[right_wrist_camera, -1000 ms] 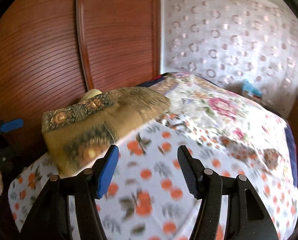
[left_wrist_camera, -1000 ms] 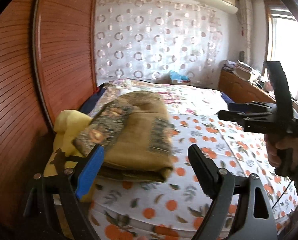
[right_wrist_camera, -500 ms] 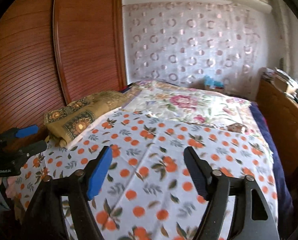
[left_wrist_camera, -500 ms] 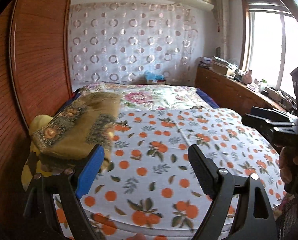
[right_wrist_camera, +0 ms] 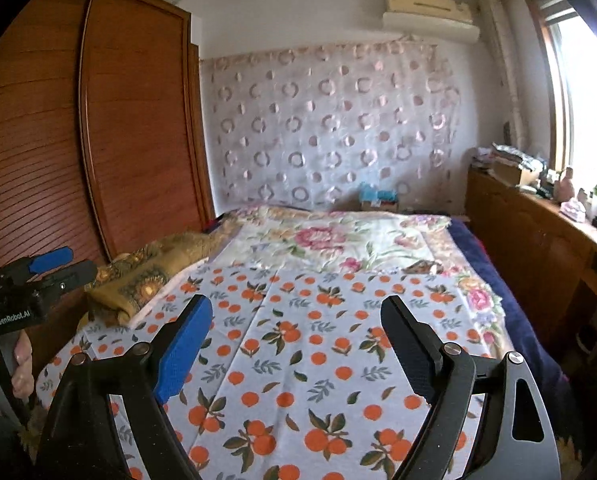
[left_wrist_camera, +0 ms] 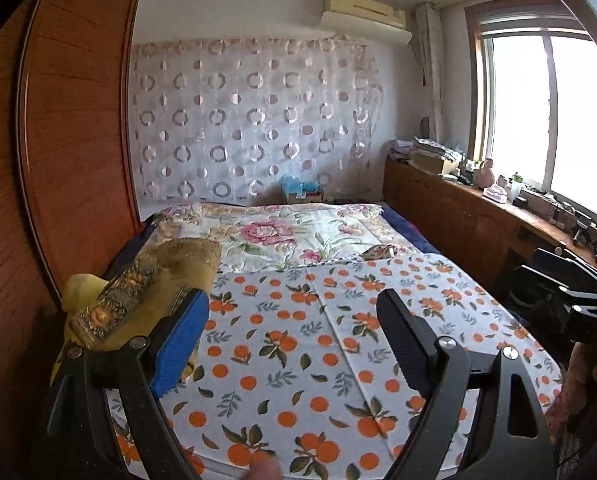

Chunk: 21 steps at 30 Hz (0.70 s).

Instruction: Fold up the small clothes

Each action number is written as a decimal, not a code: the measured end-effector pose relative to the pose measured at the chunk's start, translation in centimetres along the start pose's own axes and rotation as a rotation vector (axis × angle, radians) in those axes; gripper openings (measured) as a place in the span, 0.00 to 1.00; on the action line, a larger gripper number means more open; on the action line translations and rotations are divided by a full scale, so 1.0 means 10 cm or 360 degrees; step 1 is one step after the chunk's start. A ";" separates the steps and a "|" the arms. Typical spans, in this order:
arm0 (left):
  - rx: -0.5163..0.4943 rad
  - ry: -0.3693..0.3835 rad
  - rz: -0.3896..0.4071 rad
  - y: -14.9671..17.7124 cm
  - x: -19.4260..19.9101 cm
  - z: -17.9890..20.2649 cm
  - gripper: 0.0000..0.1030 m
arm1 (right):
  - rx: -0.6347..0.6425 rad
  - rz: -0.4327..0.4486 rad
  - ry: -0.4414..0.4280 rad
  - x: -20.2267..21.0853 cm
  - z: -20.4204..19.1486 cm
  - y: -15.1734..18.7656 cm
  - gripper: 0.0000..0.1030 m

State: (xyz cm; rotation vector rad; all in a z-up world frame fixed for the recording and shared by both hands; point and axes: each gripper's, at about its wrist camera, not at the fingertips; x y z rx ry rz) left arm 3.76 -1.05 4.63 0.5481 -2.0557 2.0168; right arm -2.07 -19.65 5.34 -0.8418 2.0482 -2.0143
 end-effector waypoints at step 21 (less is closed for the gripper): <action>-0.0033 -0.0001 0.0004 0.02 0.03 0.12 0.84 | -0.0017 -0.0003 0.0044 0.02 0.04 0.12 0.85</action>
Point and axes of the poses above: each gripper's, at about its wrist camera, not at the fingertips, and x roughly against the way its jaws point, z to its right, y to its underside, and after that the axes turned 11 degrees about -y, right-handed
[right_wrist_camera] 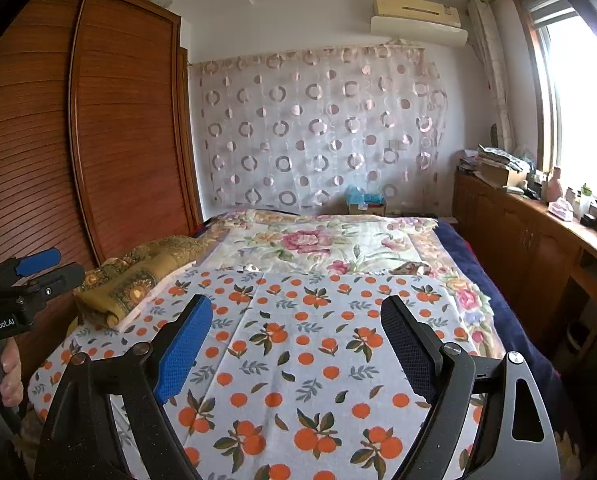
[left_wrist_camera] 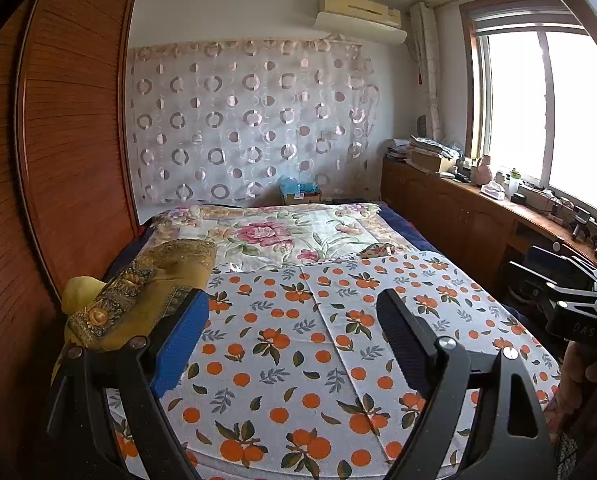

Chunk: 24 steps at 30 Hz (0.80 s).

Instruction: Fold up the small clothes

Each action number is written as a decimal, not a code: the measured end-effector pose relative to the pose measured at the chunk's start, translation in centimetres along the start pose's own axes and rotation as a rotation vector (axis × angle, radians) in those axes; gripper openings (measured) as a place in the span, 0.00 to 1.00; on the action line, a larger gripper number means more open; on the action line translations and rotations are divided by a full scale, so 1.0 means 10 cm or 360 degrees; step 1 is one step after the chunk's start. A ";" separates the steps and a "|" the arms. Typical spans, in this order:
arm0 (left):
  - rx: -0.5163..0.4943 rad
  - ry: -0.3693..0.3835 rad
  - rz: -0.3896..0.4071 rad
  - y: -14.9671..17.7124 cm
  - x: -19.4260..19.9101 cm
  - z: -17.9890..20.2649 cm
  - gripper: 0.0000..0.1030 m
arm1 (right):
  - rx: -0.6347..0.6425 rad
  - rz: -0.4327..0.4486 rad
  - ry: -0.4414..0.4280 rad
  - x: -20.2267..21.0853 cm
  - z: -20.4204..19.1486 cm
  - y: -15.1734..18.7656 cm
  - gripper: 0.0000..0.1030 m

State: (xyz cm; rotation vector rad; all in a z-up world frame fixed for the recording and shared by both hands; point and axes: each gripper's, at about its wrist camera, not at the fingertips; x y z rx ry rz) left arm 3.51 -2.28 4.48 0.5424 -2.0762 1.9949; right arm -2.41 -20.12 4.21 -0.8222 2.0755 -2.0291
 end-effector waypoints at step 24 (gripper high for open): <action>0.0014 -0.0026 0.0013 0.03 0.02 -0.07 0.84 | 0.0005 0.0004 -0.0007 0.00 0.13 -0.04 0.85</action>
Point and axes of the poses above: each gripper's, at about its wrist camera, not at the fingertips, and x roughly against the way its jaws point, z to its right, y to its underside, and after that the axes turned 11 degrees about -y, right-handed
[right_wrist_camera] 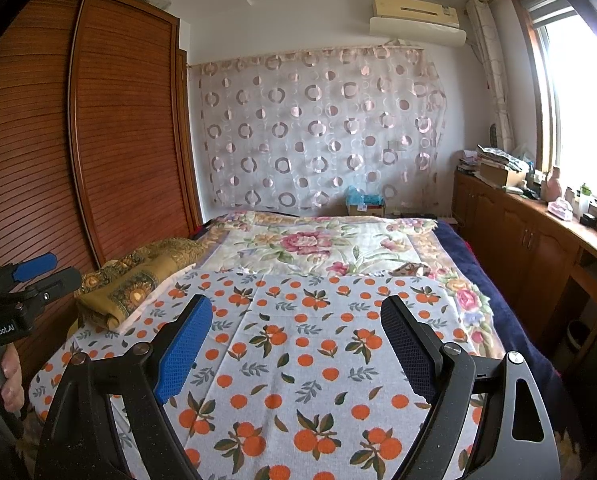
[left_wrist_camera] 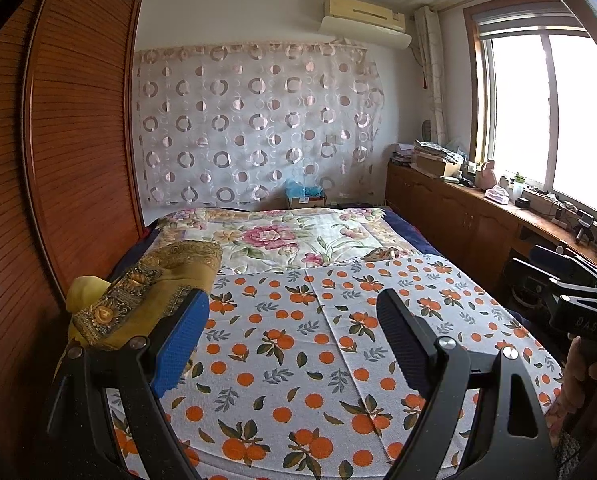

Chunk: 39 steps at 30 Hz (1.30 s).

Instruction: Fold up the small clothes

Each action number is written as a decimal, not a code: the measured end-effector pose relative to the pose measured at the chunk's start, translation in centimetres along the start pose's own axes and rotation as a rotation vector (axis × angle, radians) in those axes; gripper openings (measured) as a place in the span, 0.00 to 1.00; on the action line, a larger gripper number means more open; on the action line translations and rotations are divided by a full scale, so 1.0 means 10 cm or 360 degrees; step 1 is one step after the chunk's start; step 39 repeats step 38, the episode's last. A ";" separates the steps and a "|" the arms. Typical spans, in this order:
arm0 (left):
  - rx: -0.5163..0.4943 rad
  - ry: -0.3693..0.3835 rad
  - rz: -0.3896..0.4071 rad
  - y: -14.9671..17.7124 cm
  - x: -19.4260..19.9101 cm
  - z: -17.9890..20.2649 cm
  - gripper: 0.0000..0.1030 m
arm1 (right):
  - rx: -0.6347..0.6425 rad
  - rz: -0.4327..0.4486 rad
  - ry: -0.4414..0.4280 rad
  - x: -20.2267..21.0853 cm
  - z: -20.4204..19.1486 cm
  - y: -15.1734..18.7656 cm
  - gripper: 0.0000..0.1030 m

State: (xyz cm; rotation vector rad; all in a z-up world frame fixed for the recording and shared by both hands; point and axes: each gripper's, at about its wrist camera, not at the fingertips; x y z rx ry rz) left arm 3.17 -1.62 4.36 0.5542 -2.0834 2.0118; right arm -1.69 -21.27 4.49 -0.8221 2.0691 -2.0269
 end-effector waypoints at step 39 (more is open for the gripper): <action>0.0002 0.0002 0.0004 0.02 -0.01 -0.02 0.84 | 0.0006 -0.0001 -0.0011 -0.01 0.05 0.00 0.85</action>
Point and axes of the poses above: each gripper's, at about its wrist camera, not at the fingertips, and x roughly against the way its jaws point, z to its right, y to its underside, and after that the axes turned 11 degrees about -y, right-handed
